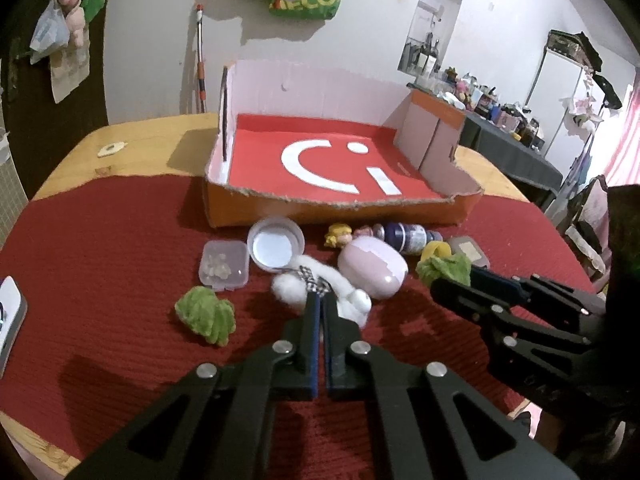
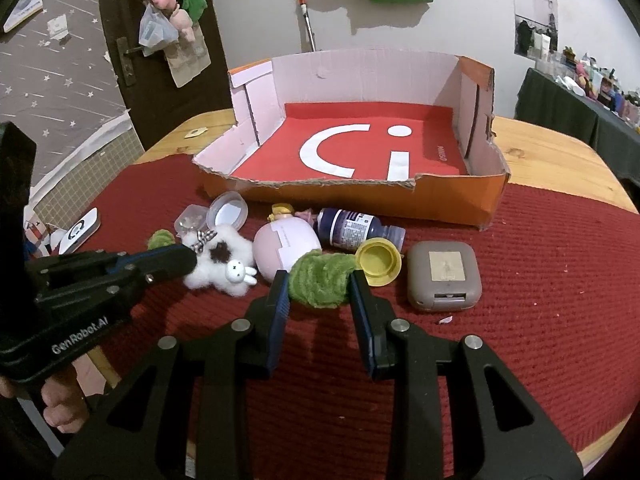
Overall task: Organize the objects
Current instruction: 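Carry the green plush with the right tool while the left tool carries the bunny into the box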
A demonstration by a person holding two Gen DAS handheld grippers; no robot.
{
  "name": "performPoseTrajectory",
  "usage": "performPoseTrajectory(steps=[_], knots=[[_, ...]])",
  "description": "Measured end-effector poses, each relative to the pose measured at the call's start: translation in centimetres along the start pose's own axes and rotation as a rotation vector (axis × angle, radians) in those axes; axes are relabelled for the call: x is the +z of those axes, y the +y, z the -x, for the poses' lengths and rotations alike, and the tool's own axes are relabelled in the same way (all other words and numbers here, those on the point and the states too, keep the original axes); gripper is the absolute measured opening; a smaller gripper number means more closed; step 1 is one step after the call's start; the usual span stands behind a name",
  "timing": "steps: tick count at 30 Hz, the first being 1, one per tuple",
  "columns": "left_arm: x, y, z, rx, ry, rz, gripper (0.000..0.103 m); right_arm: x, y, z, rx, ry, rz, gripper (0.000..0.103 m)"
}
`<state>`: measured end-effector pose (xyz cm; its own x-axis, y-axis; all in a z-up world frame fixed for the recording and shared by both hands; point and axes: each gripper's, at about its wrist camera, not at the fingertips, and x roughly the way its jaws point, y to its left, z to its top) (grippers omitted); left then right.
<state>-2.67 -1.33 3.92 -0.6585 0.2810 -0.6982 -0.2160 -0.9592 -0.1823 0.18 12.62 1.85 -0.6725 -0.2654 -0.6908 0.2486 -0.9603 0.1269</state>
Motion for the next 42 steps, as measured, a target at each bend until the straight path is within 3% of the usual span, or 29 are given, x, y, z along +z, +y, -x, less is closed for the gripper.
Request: performPoseTrajectory(steps=[15, 42], knots=[[0.9, -0.6, 2.1, 0.001, -0.074, -0.033, 0.000, 0.6, 0.2, 0.8, 0.008, -0.025, 0.004, 0.029], [2.7, -1.6, 3.0, -0.008, -0.122, -0.066, 0.000, 3.0, 0.0, 1.7, 0.010, -0.082, 0.021, 0.029]])
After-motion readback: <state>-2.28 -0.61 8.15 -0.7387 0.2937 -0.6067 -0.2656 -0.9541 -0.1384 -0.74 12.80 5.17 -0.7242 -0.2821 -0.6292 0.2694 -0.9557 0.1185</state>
